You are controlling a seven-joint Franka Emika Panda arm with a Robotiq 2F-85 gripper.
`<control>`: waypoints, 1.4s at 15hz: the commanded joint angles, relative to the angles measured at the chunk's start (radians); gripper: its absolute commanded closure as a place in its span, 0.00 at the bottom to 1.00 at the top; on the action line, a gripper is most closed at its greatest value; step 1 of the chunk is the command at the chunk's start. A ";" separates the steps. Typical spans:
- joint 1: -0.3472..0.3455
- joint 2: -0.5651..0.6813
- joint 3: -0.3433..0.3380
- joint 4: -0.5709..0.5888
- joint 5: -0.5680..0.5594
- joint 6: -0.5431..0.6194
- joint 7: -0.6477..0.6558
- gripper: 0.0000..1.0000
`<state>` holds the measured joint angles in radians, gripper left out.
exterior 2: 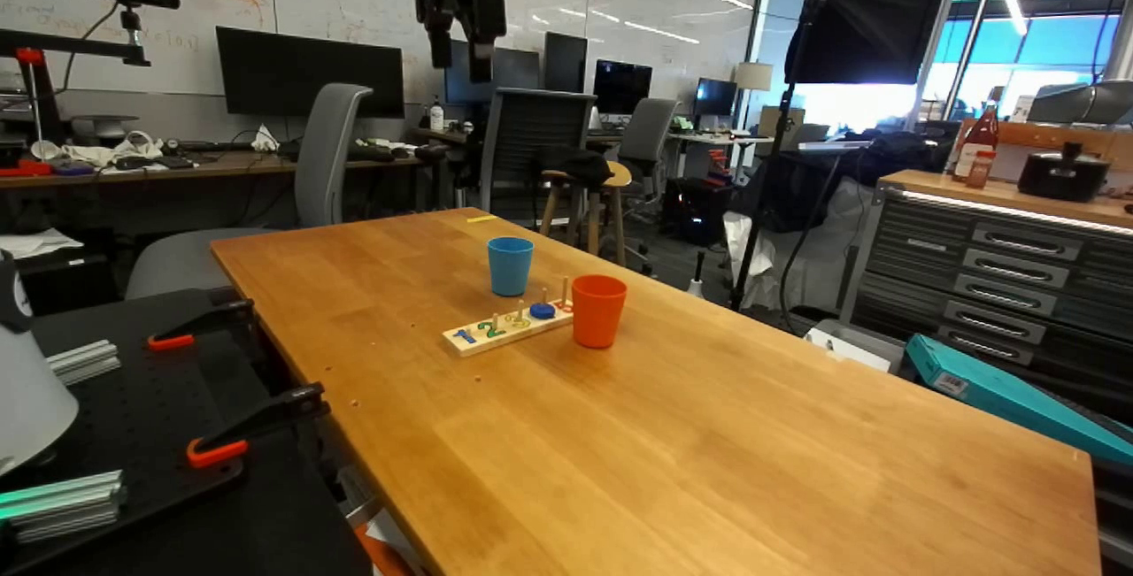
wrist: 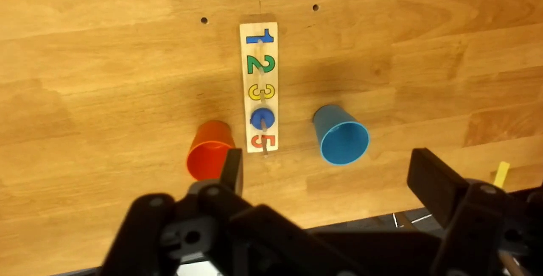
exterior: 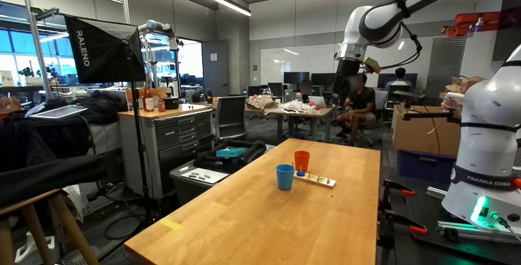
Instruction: Put the light blue cup inside the orange cup
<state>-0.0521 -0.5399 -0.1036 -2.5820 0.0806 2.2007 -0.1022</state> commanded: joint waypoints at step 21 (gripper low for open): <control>0.260 0.907 0.109 0.373 -0.460 0.495 0.714 0.00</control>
<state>0.1386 0.2858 0.0527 -2.3063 -0.3858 2.6954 0.5758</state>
